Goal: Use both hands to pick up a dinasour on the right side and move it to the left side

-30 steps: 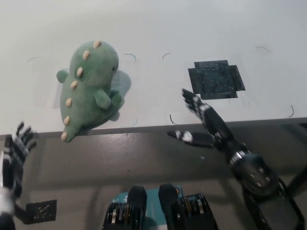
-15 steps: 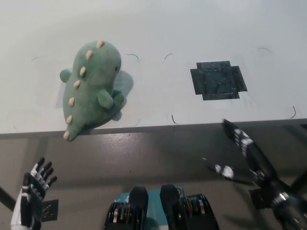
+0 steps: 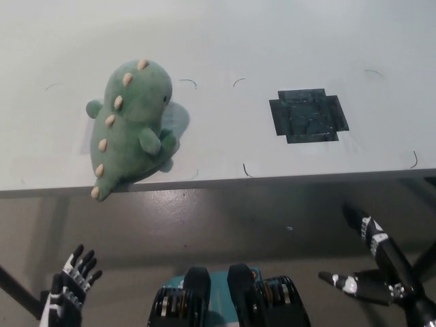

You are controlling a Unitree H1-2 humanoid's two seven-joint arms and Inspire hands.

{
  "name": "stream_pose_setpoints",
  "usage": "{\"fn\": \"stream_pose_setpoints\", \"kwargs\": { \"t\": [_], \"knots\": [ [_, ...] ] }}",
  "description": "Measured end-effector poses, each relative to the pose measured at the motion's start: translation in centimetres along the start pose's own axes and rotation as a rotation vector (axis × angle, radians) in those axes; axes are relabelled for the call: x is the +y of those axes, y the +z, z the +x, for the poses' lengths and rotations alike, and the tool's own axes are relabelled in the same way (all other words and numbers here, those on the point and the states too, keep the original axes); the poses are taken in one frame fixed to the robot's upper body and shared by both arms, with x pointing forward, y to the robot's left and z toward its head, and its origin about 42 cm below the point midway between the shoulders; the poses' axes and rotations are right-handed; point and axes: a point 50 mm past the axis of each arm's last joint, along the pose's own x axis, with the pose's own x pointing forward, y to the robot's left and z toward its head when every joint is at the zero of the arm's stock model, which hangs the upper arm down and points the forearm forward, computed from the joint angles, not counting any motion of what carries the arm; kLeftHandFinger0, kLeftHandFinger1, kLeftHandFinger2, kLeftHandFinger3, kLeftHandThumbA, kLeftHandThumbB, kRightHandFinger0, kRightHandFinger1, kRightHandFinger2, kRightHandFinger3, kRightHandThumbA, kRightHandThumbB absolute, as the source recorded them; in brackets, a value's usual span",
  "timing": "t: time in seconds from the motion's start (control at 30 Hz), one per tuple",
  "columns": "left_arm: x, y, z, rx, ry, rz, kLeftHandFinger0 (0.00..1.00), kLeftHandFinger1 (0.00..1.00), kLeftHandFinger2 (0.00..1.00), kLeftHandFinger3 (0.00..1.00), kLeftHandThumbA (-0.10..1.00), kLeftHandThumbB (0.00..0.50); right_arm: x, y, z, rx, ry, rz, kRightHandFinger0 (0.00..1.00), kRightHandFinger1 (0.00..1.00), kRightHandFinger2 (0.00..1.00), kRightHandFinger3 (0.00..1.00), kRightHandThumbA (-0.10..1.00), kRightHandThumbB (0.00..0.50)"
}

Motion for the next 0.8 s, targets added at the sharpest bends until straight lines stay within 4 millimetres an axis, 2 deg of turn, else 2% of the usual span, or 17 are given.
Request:
{"fn": "stream_pose_setpoints", "kwargs": {
  "t": [0.07,0.13,0.17,0.27,0.33,0.37,0.4,0.43,0.6,0.73,0.8],
  "knots": [
    [-0.6,-0.2,-0.4,-0.002,-0.001,-0.011,1.00,1.00,1.00,1.00,1.00,0.137,0.3,-0.2,-1.0,0.007,0.000,0.005,1.00,1.00,1.00,1.00,1.00,0.037],
    [-1.1,-0.4,-0.8,-0.004,-0.003,-0.018,1.00,1.00,1.00,1.00,1.00,0.075,0.5,-0.4,-1.9,0.015,-0.002,0.010,1.00,1.00,1.00,1.00,1.00,0.048],
    [-1.3,-0.4,-0.9,-0.007,-0.004,-0.020,1.00,1.00,1.00,1.00,1.00,0.059,0.5,-0.5,-2.4,0.021,-0.002,0.012,1.00,1.00,1.00,1.00,1.00,0.036],
    [-1.9,-0.5,-1.1,-0.014,-0.011,-0.032,1.00,1.00,1.00,1.00,1.00,0.118,0.7,-1.1,-4.2,0.052,-0.004,0.017,1.00,1.00,1.00,1.00,1.00,0.047],
    [-2.0,-0.6,-1.2,-0.017,-0.009,-0.036,1.00,1.00,1.00,1.00,1.00,0.116,0.7,-1.4,-5.1,0.066,-0.003,0.021,1.00,1.00,1.00,1.00,1.00,0.046],
    [-2.0,-0.5,-1.2,-0.020,-0.008,-0.038,1.00,1.00,1.00,1.00,1.00,0.084,0.6,-1.5,-5.4,0.070,-0.005,0.024,1.00,1.00,1.00,1.00,1.00,0.044],
    [-2.0,-0.5,-1.2,-0.024,-0.007,-0.040,1.00,1.00,1.00,1.00,1.00,0.082,0.6,-1.5,-5.6,0.071,-0.007,0.025,1.00,1.00,1.00,1.00,1.00,0.043],
    [-2.0,-0.5,-1.2,-0.028,-0.006,-0.042,1.00,1.00,1.00,1.00,1.00,0.087,0.5,-1.5,-5.7,0.068,-0.010,0.025,1.00,1.00,1.00,1.00,1.00,0.030],
    [-2.0,-0.7,-1.0,-0.042,0.000,-0.052,1.00,1.00,1.00,1.00,1.00,0.129,-0.2,-1.1,-5.6,0.042,-0.033,0.013,1.00,1.00,1.00,1.00,1.00,0.027],
    [-2.1,-0.8,-1.1,-0.042,0.002,-0.057,1.00,1.00,1.00,1.00,1.00,0.122,-1.0,-1.0,-5.5,0.035,-0.061,0.004,1.00,1.00,1.00,1.00,1.00,0.040],
    [-2.2,-0.8,-1.0,-0.042,0.002,-0.060,1.00,1.00,1.00,1.00,1.00,0.145,-1.4,-0.9,-5.5,0.030,-0.074,0.000,1.00,1.00,1.00,1.00,1.00,0.057]
  ]
}}
